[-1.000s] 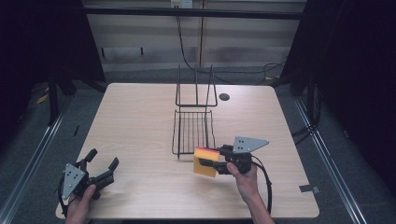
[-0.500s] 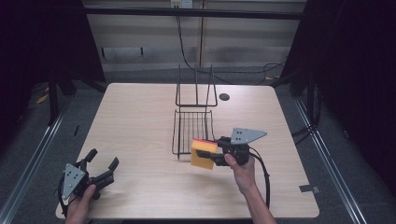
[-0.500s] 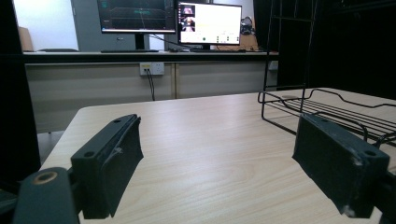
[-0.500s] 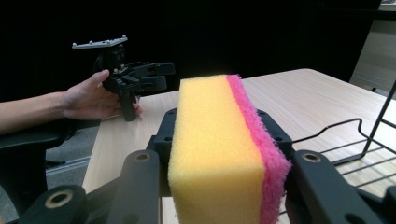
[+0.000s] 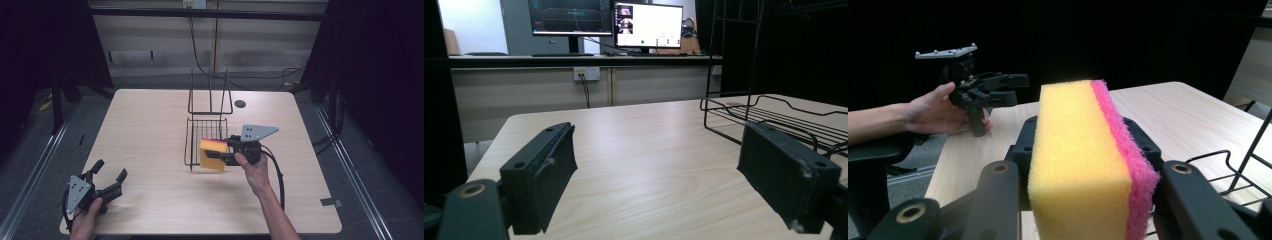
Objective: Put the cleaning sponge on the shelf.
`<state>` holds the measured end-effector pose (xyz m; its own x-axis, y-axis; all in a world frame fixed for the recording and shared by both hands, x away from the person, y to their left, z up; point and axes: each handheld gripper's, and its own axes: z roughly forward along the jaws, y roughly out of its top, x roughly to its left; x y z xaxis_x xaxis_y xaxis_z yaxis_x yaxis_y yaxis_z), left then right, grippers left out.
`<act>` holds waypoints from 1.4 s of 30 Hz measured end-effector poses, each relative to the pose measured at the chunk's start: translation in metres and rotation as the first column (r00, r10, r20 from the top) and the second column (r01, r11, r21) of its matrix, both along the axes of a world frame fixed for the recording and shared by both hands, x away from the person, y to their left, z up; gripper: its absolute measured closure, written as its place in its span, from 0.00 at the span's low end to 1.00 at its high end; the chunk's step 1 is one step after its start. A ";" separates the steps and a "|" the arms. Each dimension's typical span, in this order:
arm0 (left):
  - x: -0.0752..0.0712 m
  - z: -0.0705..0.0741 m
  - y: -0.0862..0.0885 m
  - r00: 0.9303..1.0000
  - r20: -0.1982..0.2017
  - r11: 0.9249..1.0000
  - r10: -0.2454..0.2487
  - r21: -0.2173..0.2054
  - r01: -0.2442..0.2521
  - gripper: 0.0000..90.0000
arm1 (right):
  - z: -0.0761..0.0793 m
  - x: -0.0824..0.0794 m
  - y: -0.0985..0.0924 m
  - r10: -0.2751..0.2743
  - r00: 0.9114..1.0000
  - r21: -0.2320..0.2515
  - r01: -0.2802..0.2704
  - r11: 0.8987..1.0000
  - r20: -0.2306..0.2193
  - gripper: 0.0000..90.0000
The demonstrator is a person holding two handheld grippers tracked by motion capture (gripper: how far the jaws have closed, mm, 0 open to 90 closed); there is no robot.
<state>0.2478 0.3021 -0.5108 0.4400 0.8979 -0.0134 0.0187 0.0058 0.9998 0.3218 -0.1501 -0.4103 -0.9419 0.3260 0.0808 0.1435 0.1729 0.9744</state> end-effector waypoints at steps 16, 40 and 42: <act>0.000 0.000 0.000 1.000 0.000 1.000 -0.001 0.002 0.001 0.17 | -0.011 0.035 0.001 -0.008 0.999 -0.006 0.008 1.000 -0.042 0.66; 0.000 0.000 0.000 1.000 0.000 1.000 -0.003 0.001 0.003 0.17 | -0.035 0.061 0.009 -0.004 0.997 -0.017 0.002 1.000 -0.083 0.66; 0.000 0.000 0.000 1.000 0.000 1.000 -0.003 0.001 0.003 0.17 | -0.038 0.061 0.010 0.008 0.996 -0.022 -0.010 1.000 -0.092 0.66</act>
<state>0.2478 0.3023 -0.5107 0.4431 0.8964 -0.0125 0.0183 0.0049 0.9998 0.3825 -0.1402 -0.4479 -0.9338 0.3203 0.1596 0.2302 0.1961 0.9532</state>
